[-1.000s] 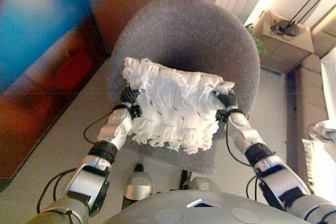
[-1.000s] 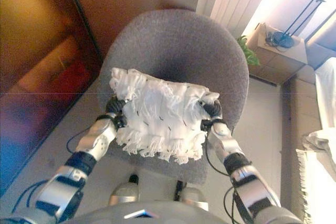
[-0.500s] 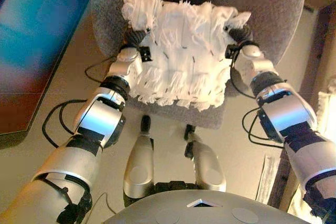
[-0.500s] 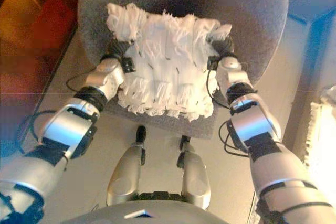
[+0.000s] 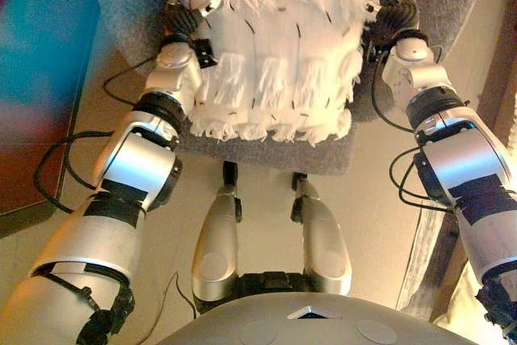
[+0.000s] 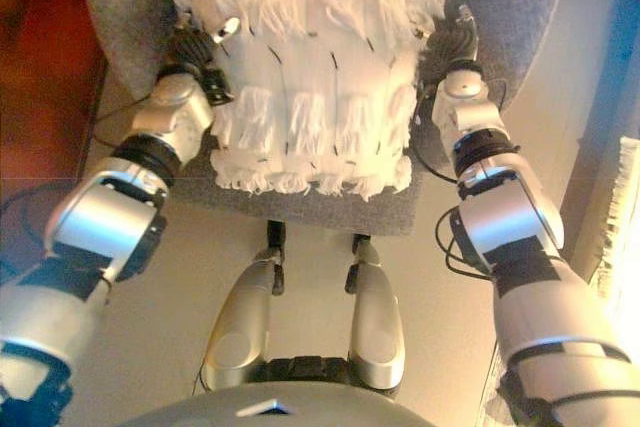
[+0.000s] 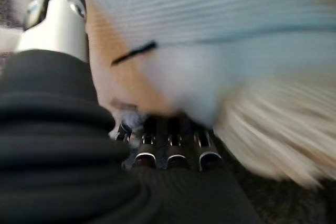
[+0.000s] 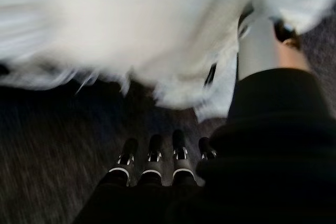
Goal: Pick up the cushion and take it to the sofa
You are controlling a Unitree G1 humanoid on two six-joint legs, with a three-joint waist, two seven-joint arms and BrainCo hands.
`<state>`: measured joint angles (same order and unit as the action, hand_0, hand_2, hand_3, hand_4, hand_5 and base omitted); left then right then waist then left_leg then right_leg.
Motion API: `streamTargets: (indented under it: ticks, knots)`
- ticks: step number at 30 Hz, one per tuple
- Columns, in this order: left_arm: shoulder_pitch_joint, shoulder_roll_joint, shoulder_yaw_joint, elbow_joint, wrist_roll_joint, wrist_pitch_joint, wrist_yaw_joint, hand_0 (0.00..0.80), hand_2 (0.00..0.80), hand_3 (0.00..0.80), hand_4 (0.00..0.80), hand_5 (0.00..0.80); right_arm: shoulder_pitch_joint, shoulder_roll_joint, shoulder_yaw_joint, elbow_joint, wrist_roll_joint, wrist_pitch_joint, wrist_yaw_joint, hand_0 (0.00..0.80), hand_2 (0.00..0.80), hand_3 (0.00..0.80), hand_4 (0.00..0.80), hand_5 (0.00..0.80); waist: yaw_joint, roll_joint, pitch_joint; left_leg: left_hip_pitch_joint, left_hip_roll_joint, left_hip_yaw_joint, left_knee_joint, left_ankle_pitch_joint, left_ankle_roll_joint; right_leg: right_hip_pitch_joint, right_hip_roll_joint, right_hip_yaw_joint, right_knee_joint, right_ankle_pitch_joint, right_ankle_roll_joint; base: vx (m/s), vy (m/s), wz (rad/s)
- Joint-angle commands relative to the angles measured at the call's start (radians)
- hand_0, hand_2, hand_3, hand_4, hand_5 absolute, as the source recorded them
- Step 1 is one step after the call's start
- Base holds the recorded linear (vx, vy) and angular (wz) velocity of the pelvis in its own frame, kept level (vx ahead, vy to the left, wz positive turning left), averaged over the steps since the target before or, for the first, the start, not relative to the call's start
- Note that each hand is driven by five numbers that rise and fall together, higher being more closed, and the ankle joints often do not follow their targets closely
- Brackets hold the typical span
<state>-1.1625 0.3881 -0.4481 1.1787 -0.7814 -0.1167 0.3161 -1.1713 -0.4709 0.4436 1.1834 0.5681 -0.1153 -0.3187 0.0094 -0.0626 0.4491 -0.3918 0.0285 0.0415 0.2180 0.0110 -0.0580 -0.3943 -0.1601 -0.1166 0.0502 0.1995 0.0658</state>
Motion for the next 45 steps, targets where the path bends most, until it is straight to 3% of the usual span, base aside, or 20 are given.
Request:
streamTargets:
  ticks: [1,7,13,16,20,22,25,29,33,37,45]
  knots:
    - [-0.012,0.063,0.068,-0.04,-0.044,-0.095,0.059,0.0,0.0,0.0,0.0,0.0,-0.024,-0.122,0.019,-0.128,-0.073,-0.123,-0.108,0.0,0.0,0.0,0.0,0.0,-0.007,0.041,0.02,0.026,0.012,-0.02,-0.052,0.014,-0.012,-0.026,-0.08,0.021,0.063,-0.037,0.133,-0.009,-0.021,-0.14]
    - [0.115,0.184,0.186,-0.019,-0.091,-0.063,0.123,0.0,0.0,0.0,0.0,0.0,0.192,-0.221,-0.066,-0.374,-0.132,-0.158,-0.2,0.0,0.0,0.0,0.0,0.0,-0.039,0.04,0.001,0.049,0.004,-0.004,-0.033,-0.015,-0.004,-0.009,-0.078,0.027,0.072,-0.062,0.129,-0.001,-0.002,-0.12]
    - [0.319,0.232,0.275,-0.078,-0.055,-0.003,0.105,0.0,0.0,0.0,0.0,0.0,0.49,-0.245,-0.189,-0.601,-0.176,-0.093,-0.218,0.0,0.0,0.0,0.0,0.0,-0.061,0.039,-0.066,0.129,-0.013,0.012,-0.067,-0.02,-0.002,0.071,-0.073,0.021,0.045,-0.079,0.125,0.034,-0.019,-0.14]
    - [0.457,0.209,0.315,-0.136,-0.048,0.012,0.079,0.0,0.0,0.0,0.0,0.0,0.656,-0.211,-0.248,-0.649,-0.138,-0.09,-0.163,0.0,0.0,0.0,0.0,0.0,-0.067,0.039,-0.111,0.191,-0.014,0.021,-0.111,-0.01,-0.004,0.139,-0.061,0.013,0.015,-0.083,0.118,0.058,-0.037,-0.13]
    - [0.752,0.074,0.351,-0.27,0.066,0.023,0.044,0.0,0.0,0.0,0.0,0.0,0.976,-0.104,-0.333,-0.696,-0.181,-0.06,-0.037,0.0,0.0,0.0,0.0,0.0,-0.064,0.038,-0.193,0.3,-0.015,0.02,-0.168,0.0,0.0,0.26,-0.035,0.002,-0.029,-0.09,0.107,0.105,-0.083,-0.16]
    - [0.857,0.015,0.347,-0.3,0.133,0.051,0.017,0.0,0.0,0.0,0.0,0.0,1.065,-0.058,-0.348,-0.672,-0.192,-0.002,0.007,0.0,0.0,0.0,0.0,0.0,-0.06,0.035,-0.229,0.327,-0.015,0.022,-0.174,0.003,0.003,0.291,-0.027,0.002,-0.041,-0.086,0.102,0.101,-0.068,-0.11]
    - [1.001,-0.06,0.353,-0.297,0.209,0.093,-0.041,0.0,0.0,0.0,0.0,0.0,1.189,0.052,-0.358,-0.595,-0.217,0.028,0.053,0.0,0.0,0.0,0.0,0.0,-0.05,0.024,-0.285,0.377,-0.017,0.024,-0.17,-0.01,0.011,0.352,-0.012,0.004,-0.065,-0.082,0.087,0.088,-0.067,-0.1]
    - [1.089,-0.084,0.365,-0.171,0.319,0.122,-0.135,0.0,0.0,0.0,0.0,0.0,1.233,0.117,-0.338,-0.403,-0.264,0.095,0.153,0.0,0.0,0.0,0.0,0.0,-0.039,0.012,-0.324,0.417,-0.017,0.029,-0.168,-0.03,0.017,0.401,0.001,0.009,-0.092,-0.083,0.072,0.013,-0.029,0.0]
    - [1.121,-0.125,0.302,0.01,0.41,0.136,-0.202,0.0,0.0,0.0,0.0,0.0,1.23,0.187,-0.302,-0.177,-0.247,0.109,0.179,0.0,0.0,0.0,0.0,0.0,-0.031,0.013,-0.357,0.455,-0.012,0.04,-0.19,-0.033,0.025,0.438,0.017,0.012,-0.103,-0.091,0.06,0.001,-0.006,-0.01]
    - [1.148,-0.16,0.321,0.124,0.428,0.207,-0.229,0.0,0.0,0.0,0.0,0.0,1.223,0.255,-0.299,-0.041,-0.258,0.119,0.174,0.0,0.0,0.0,0.0,0.0,-0.027,0.019,-0.379,0.492,-0.013,0.039,-0.223,-0.038,0.032,0.461,0.026,0.013,-0.116,-0.098,0.052,-0.001,0.0,-0.03]
    - [1.151,-0.189,0.335,0.19,0.431,0.215,-0.257,0.0,0.0,0.0,0.0,0.0,1.207,0.295,-0.287,0.102,-0.278,0.121,0.168,0.0,0.0,0.0,0.0,0.0,-0.015,0.033,-0.404,0.53,-0.017,0.031,-0.275,-0.038,0.036,0.483,0.035,0.008,-0.135,-0.104,0.049,-0.002,0.003,-0.01]
